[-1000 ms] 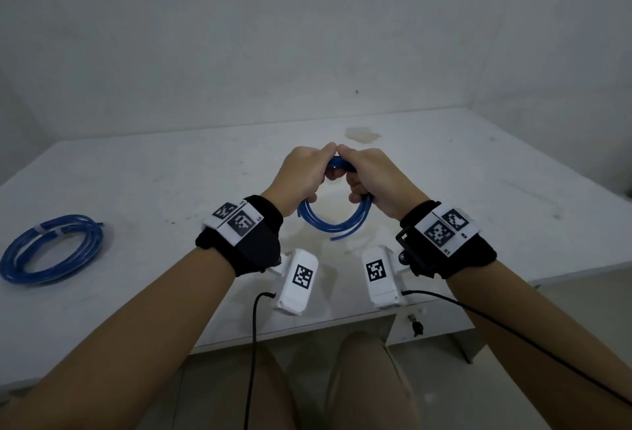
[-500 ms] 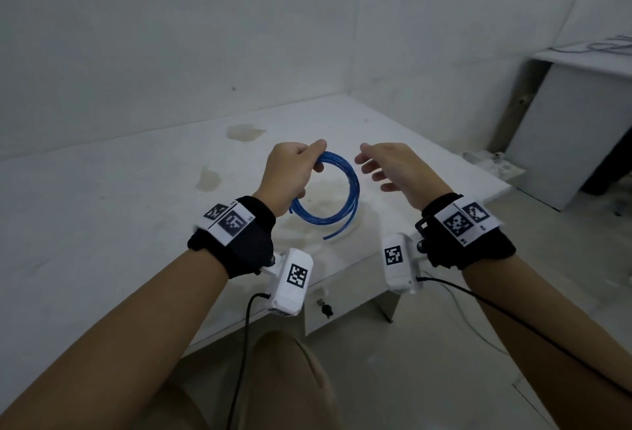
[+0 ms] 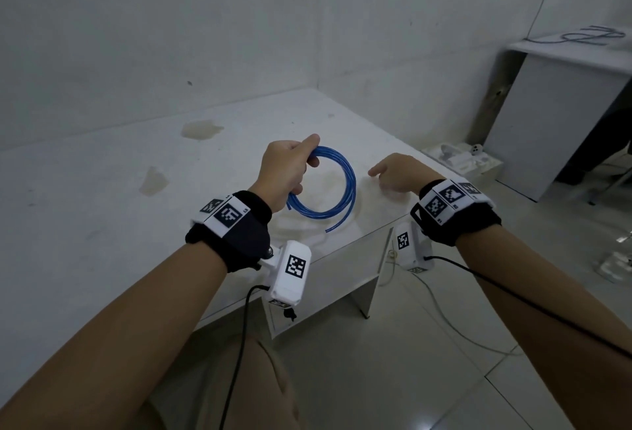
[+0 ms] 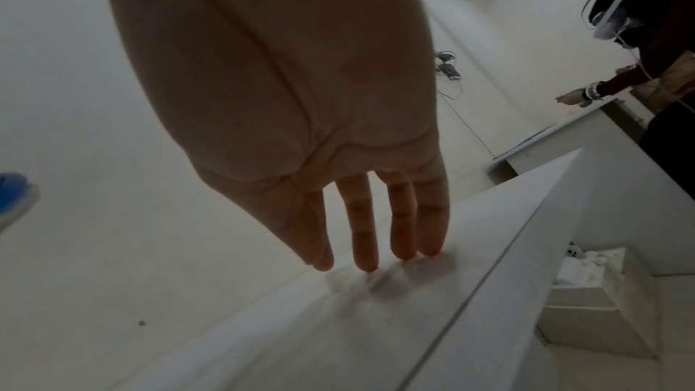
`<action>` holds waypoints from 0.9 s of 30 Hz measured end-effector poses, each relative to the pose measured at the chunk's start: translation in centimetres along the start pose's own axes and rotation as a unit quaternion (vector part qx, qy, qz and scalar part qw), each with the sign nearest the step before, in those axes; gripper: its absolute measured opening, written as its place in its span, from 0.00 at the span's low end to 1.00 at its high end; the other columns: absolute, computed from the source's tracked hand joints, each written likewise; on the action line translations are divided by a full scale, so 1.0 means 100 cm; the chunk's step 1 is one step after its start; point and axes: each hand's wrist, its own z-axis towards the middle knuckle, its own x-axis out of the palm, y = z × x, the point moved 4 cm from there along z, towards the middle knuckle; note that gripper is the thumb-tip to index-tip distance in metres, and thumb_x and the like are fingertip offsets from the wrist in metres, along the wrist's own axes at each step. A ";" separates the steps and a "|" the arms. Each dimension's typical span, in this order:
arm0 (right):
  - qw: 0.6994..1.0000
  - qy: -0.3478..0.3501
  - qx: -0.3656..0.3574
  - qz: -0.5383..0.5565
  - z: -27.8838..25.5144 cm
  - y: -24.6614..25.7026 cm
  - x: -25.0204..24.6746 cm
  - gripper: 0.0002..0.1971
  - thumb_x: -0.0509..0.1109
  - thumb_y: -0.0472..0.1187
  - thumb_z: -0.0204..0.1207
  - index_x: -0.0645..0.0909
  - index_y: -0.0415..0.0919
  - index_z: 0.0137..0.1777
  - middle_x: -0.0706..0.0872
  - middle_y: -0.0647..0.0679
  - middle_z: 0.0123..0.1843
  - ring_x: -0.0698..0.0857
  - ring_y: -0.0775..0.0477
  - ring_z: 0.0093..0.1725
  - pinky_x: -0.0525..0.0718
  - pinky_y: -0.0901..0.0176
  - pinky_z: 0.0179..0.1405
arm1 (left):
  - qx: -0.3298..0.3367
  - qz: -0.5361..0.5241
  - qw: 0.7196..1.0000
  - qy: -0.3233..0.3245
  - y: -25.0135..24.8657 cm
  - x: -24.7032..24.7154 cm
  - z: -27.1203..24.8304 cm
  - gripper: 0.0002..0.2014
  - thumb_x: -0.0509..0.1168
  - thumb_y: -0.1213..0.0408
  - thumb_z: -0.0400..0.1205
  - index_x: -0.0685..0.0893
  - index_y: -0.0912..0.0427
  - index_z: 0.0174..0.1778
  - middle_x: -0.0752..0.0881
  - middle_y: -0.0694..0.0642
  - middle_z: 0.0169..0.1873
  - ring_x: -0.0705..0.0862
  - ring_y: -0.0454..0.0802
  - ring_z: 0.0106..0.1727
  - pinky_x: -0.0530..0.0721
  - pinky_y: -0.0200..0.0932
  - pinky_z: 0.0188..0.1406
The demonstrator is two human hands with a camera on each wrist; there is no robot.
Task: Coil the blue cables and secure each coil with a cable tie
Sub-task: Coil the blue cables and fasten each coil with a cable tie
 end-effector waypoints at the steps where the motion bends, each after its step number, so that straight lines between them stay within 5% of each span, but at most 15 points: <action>1: 1.000 -0.011 -0.009 0.000 0.002 -0.001 -0.001 0.20 0.60 0.30 0.80 0.82 0.41 0.69 0.81 0.44 0.72 0.76 0.42 0.72 0.71 0.56 0.71 | 0.000 0.000 1.000 0.000 0.000 0.002 0.001 0.17 0.63 0.55 0.84 0.79 0.63 0.35 0.68 0.42 0.10 0.58 0.45 0.19 0.59 0.36 0.17; 5: 0.998 -0.042 -0.029 0.026 0.009 -0.005 -0.001 0.16 0.65 0.29 0.76 0.87 0.43 0.59 0.86 0.44 0.64 0.81 0.44 0.65 0.76 0.59 0.62 | -0.001 0.004 1.000 -0.002 -0.001 0.006 0.003 0.17 0.63 0.54 0.84 0.79 0.63 0.34 0.67 0.42 0.11 0.58 0.45 0.19 0.60 0.37 0.17; 9: 0.998 -0.050 -0.040 0.007 0.013 -0.007 0.008 0.21 0.64 0.31 0.76 0.82 0.45 0.68 0.81 0.46 0.70 0.77 0.44 0.70 0.72 0.59 0.66 | -0.005 0.008 1.000 -0.005 0.001 0.008 0.003 0.18 0.63 0.53 0.83 0.80 0.63 0.34 0.65 0.48 0.18 0.58 0.46 0.20 0.60 0.38 0.18; 14: 0.992 -0.097 -0.078 0.023 0.007 -0.006 0.013 0.09 0.70 0.35 0.74 0.90 0.42 0.50 0.90 0.48 0.50 0.86 0.48 0.51 0.79 0.64 0.50 | -0.001 0.009 1.000 -0.010 0.002 0.009 0.000 0.17 0.63 0.53 0.83 0.80 0.63 0.34 0.65 0.49 0.20 0.59 0.46 0.21 0.60 0.37 0.18; 17: 0.987 -0.089 -0.121 0.065 -0.001 0.004 0.013 0.07 0.73 0.39 0.74 0.90 0.41 0.49 0.88 0.51 0.45 0.82 0.54 0.43 0.76 0.66 0.45 | 0.004 0.003 1.000 -0.028 0.002 0.003 -0.002 0.18 0.63 0.53 0.83 0.80 0.63 0.34 0.65 0.50 0.21 0.59 0.47 0.21 0.61 0.38 0.17; 22: 0.959 -0.093 -0.166 0.208 -0.014 0.051 0.011 0.06 0.68 0.42 0.80 0.84 0.40 0.50 0.86 0.49 0.42 0.85 0.56 0.37 0.80 0.63 0.41 | 0.011 0.005 0.998 -0.067 0.001 -0.027 -0.007 0.18 0.63 0.53 0.83 0.78 0.62 0.31 0.68 0.48 0.20 0.59 0.47 0.23 0.61 0.38 0.19; 27: 0.924 -0.058 -0.195 0.323 -0.023 0.127 0.016 0.08 0.61 0.43 0.83 0.79 0.41 0.52 0.87 0.46 0.43 0.84 0.50 0.41 0.80 0.59 0.44 | 0.012 0.014 0.992 -0.124 0.006 -0.085 -0.018 0.19 0.62 0.53 0.83 0.77 0.63 0.32 0.69 0.45 0.16 0.60 0.47 0.22 0.60 0.37 0.18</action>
